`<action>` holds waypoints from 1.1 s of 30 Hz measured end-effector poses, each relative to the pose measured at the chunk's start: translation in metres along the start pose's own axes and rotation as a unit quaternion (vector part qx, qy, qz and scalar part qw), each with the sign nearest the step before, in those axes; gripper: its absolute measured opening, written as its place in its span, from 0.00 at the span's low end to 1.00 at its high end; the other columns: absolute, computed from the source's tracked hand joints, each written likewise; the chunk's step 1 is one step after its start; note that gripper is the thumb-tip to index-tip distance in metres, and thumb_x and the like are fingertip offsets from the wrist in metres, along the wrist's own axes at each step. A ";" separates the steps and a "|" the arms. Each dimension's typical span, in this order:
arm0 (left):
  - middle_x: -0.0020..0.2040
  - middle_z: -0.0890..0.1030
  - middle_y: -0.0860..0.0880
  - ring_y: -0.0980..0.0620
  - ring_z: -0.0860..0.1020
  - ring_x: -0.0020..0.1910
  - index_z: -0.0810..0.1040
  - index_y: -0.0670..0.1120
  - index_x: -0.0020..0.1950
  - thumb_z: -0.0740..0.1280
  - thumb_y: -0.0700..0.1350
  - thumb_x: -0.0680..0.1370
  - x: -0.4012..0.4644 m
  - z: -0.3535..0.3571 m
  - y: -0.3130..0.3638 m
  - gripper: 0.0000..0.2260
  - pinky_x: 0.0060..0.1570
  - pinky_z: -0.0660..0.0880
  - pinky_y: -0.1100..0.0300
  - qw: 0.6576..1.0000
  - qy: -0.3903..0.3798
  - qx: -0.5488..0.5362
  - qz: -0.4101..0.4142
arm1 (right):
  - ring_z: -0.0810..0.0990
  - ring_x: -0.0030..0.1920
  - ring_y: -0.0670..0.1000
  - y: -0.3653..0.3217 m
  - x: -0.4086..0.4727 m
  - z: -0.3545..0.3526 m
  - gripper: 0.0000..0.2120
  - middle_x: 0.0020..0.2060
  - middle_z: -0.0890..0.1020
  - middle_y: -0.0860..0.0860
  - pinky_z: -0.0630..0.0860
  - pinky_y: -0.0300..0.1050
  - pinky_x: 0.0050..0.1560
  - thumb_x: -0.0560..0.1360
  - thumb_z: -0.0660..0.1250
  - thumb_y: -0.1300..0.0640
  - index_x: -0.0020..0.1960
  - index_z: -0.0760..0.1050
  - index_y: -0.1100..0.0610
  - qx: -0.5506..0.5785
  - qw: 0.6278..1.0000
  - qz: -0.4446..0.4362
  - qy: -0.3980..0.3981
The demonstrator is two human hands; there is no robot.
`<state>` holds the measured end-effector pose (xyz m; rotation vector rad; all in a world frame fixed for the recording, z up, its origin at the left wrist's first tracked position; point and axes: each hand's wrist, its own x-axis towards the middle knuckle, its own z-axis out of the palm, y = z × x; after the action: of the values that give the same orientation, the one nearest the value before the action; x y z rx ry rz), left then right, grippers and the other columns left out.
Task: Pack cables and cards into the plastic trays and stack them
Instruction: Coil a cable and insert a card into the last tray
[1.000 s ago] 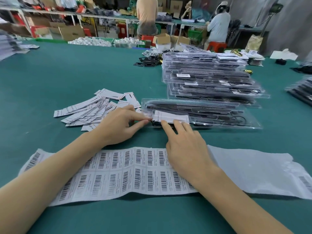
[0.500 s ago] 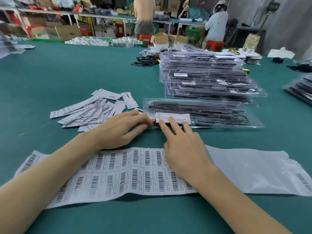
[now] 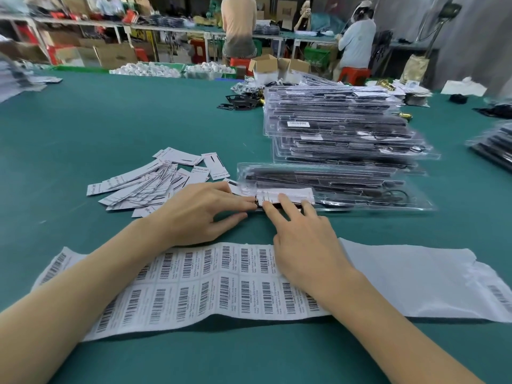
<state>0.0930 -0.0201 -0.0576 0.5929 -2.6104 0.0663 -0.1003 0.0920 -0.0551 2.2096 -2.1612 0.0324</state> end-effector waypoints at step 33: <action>0.59 0.77 0.53 0.52 0.74 0.57 0.82 0.49 0.59 0.63 0.61 0.79 0.009 0.010 -0.002 0.19 0.56 0.70 0.60 0.996 -0.020 -0.020 -0.083 | 0.71 0.51 0.53 -0.006 -0.007 -0.005 0.14 0.58 0.69 0.51 0.70 0.45 0.49 0.84 0.55 0.54 0.66 0.73 0.54 0.073 0.992 0.017 0.100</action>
<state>0.0827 -0.0271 -0.0628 0.8025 -2.5828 -0.0522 -0.0947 0.0996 -0.0502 2.1351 -2.1487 0.4079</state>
